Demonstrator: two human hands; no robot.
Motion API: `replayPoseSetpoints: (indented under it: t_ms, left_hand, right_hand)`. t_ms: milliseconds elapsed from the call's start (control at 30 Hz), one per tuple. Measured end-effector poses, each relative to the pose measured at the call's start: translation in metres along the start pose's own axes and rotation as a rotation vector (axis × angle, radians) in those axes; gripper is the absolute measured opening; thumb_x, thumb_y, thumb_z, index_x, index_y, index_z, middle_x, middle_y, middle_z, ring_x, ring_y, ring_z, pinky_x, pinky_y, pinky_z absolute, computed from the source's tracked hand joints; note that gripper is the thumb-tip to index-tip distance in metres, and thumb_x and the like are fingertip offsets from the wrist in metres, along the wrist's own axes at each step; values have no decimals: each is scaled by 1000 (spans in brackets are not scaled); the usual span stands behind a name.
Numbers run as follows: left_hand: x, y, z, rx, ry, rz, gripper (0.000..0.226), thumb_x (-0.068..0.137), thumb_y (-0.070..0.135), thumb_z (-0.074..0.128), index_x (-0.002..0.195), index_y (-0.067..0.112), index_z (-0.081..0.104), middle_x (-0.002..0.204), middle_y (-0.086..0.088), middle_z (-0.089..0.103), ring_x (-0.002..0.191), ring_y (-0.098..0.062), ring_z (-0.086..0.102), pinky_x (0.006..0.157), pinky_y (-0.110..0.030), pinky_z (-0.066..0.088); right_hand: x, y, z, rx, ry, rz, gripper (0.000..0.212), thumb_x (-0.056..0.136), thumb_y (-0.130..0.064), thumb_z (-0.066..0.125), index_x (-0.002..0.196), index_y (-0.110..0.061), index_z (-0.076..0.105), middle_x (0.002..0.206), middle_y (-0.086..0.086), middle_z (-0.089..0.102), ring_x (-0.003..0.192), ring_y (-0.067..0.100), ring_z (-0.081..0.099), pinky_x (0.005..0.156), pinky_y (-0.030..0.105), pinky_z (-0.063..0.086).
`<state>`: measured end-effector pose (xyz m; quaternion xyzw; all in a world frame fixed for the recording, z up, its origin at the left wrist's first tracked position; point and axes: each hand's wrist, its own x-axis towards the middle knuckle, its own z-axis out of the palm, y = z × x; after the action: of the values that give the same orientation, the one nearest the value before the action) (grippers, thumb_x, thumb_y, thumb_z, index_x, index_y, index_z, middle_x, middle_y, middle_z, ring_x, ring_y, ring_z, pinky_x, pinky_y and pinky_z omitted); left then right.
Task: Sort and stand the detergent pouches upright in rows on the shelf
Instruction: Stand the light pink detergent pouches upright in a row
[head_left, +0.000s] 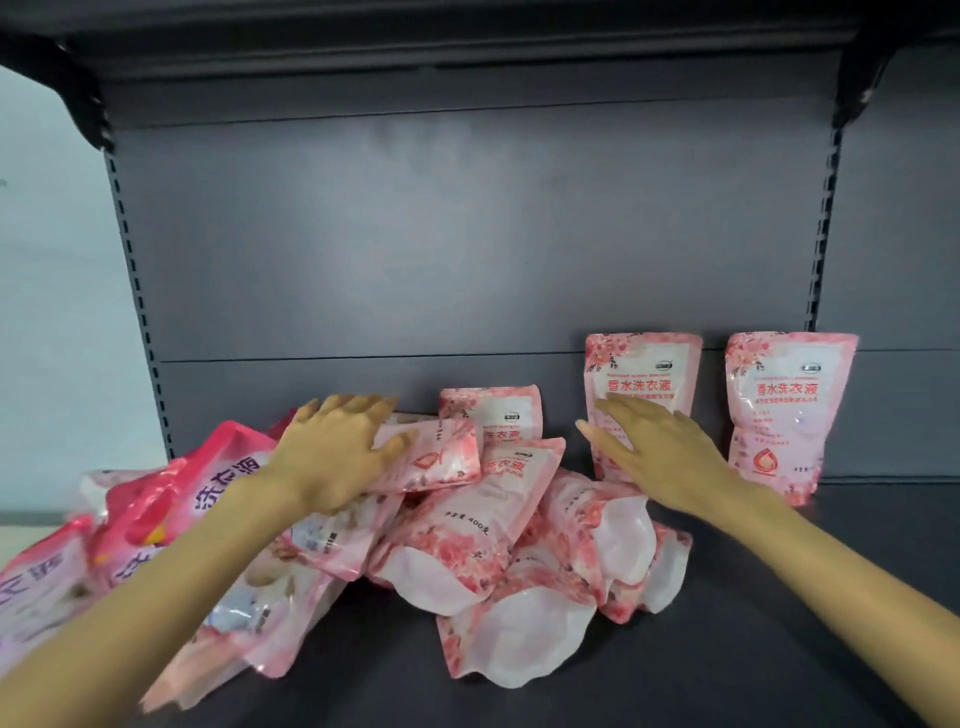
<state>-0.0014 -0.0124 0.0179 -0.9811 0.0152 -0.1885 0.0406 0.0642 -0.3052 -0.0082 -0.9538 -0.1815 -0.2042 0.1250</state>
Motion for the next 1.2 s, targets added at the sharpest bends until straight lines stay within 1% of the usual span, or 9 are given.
replayPoseSetpoints:
  t_ms: [133, 233, 333, 500, 667, 833, 967, 1100, 1200]
  left_hand:
    - [-13, -28, 2, -6, -14, -54, 61, 94, 57, 21, 146, 25, 23, 153, 4, 26, 139, -21, 25, 113, -39, 18]
    - [-19, -40, 4, -15, -45, -99, 60, 95, 53, 29, 147, 23, 24, 153, 3, 25, 139, -22, 25, 113, -40, 19]
    - [-23, -51, 6, -39, -60, -117, 59, 95, 50, 32, 146, 22, 26, 152, 1, 27, 137, -23, 30, 112, -41, 24]
    - [-17, -66, 11, -109, -68, -178, 49, 95, 47, 36, 138, 24, 40, 137, 1, 50, 118, -23, 52, 95, -36, 40]
    - [-6, -84, 30, -96, -58, -264, 35, 92, 48, 42, 112, 23, 57, 113, 3, 62, 94, -21, 59, 84, -36, 47]
    - [1, -93, 38, -26, -9, -273, 37, 91, 51, 40, 113, 26, 56, 112, 6, 61, 104, -21, 54, 91, -40, 41]
    - [9, -99, 41, 20, -52, -267, 41, 90, 53, 38, 117, 27, 54, 115, 7, 58, 112, -22, 47, 93, -39, 36]
    - [14, -101, 41, 50, -87, -227, 44, 90, 58, 36, 104, 24, 60, 120, 7, 54, 119, -22, 40, 99, -41, 29]
    - [15, -102, 45, 15, -98, -192, 42, 90, 58, 36, 107, 28, 60, 129, 10, 50, 124, -19, 35, 104, -42, 26]
  right_hand:
    - [13, -30, 3, 51, 14, -93, 64, 91, -60, 25, 142, -22, 34, 151, -2, 32, 138, 18, 30, 112, 42, 27]
    - [26, -52, 3, 73, 1, -176, 54, 95, -52, 32, 138, -21, 40, 143, -1, 43, 130, 19, 39, 104, 37, 34]
    - [43, -75, 4, 130, -53, -215, 58, 93, -55, 33, 140, -22, 38, 146, -4, 39, 133, 19, 37, 105, 38, 34]
    - [78, -103, 14, 113, -163, -300, 62, 88, -64, 33, 139, -28, 38, 145, -8, 38, 132, 16, 37, 103, 50, 36]
    - [111, -122, 22, 60, -300, -441, 64, 90, -57, 43, 143, -24, 32, 146, -3, 37, 130, 16, 39, 105, 42, 37]
    - [137, -143, 39, 79, -415, -534, 67, 88, -53, 51, 143, -18, 32, 149, 0, 34, 136, 17, 33, 111, 36, 30]
    - [151, -159, 55, 148, -487, -531, 65, 86, -48, 59, 138, -15, 40, 141, 0, 45, 128, 19, 44, 105, 30, 37]
    - [161, -169, 69, 189, -567, -477, 74, 82, -50, 63, 141, -15, 36, 143, -2, 43, 127, 14, 44, 101, 24, 35]
    - [166, -176, 75, 244, -596, -426, 70, 79, -48, 67, 135, -15, 42, 136, -2, 49, 116, 12, 50, 95, 21, 39]
